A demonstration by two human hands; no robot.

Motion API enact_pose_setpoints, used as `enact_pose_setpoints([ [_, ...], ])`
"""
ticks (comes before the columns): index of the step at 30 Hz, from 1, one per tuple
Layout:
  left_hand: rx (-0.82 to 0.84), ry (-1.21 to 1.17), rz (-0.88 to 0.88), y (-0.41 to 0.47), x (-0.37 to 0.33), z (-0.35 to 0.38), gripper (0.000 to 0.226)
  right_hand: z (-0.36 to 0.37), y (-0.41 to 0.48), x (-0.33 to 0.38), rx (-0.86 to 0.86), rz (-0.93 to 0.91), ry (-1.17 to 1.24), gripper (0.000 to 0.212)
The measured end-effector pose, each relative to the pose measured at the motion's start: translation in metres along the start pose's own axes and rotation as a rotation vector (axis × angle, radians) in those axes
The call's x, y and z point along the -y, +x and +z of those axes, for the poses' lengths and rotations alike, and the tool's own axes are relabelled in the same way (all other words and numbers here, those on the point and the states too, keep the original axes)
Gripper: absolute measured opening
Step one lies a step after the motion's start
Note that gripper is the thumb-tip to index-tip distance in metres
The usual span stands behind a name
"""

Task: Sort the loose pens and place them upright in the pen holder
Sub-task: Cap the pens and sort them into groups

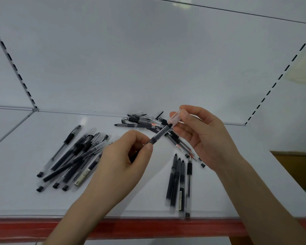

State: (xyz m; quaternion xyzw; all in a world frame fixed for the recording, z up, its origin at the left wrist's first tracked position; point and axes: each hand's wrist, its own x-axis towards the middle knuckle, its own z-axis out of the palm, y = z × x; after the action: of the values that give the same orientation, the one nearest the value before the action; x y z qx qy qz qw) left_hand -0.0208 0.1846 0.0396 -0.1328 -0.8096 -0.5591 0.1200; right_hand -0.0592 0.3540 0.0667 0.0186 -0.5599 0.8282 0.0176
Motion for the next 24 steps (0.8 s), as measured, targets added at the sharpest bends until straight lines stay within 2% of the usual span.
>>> enact_pose_setpoints([
  [12,-0.030,0.090,0.060,0.000,0.014,0.005,0.011,0.010,-0.004,-0.024,-0.005,-0.091,-0.114,0.007],
  [16,-0.082,0.085,0.012,-0.004,0.026,0.003,0.005,0.017,-0.002,-0.036,-0.019,-0.100,-0.192,0.007],
  [21,-0.162,0.303,-0.017,-0.007,0.044,-0.021,0.005,0.017,0.017,-0.041,0.113,-0.037,-0.437,0.009],
  [24,-0.242,0.554,-0.066,-0.009,0.061,-0.041,0.006,0.010,0.030,-0.048,0.173,-0.116,-0.793,0.012],
])
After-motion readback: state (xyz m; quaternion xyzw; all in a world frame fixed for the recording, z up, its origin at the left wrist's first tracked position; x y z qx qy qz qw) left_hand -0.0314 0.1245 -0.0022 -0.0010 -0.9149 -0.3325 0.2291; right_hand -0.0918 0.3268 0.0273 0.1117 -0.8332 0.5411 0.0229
